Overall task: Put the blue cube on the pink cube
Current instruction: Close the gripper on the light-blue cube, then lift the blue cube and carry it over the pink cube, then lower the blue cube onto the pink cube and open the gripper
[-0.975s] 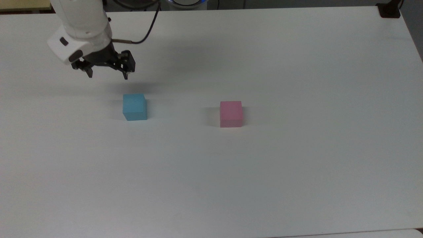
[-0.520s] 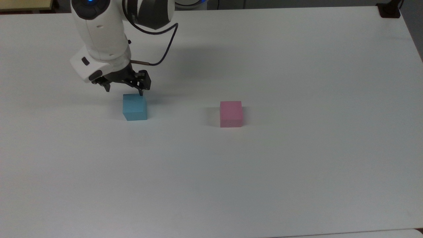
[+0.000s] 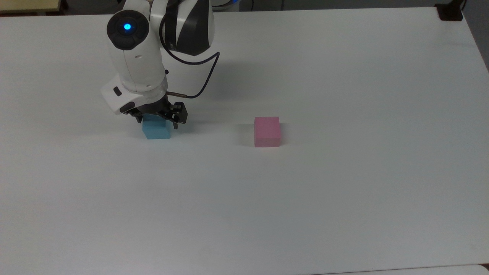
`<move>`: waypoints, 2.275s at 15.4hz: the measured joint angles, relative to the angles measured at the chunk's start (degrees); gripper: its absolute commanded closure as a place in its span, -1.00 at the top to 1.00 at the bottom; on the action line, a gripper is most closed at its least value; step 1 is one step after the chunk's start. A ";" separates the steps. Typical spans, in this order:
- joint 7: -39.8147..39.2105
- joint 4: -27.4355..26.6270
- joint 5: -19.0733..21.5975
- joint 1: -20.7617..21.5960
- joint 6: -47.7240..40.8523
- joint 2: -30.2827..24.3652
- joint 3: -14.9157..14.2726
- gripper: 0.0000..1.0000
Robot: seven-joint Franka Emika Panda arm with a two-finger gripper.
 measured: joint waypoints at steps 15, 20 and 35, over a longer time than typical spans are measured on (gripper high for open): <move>4.52 2.76 0.00 0.70 -10.74 -8.19 9.75 0.06; 13.73 3.86 -0.06 7.28 -11.00 -8.22 10.73 0.06; 26.43 9.78 -2.66 13.16 -9.55 -1.01 10.75 0.31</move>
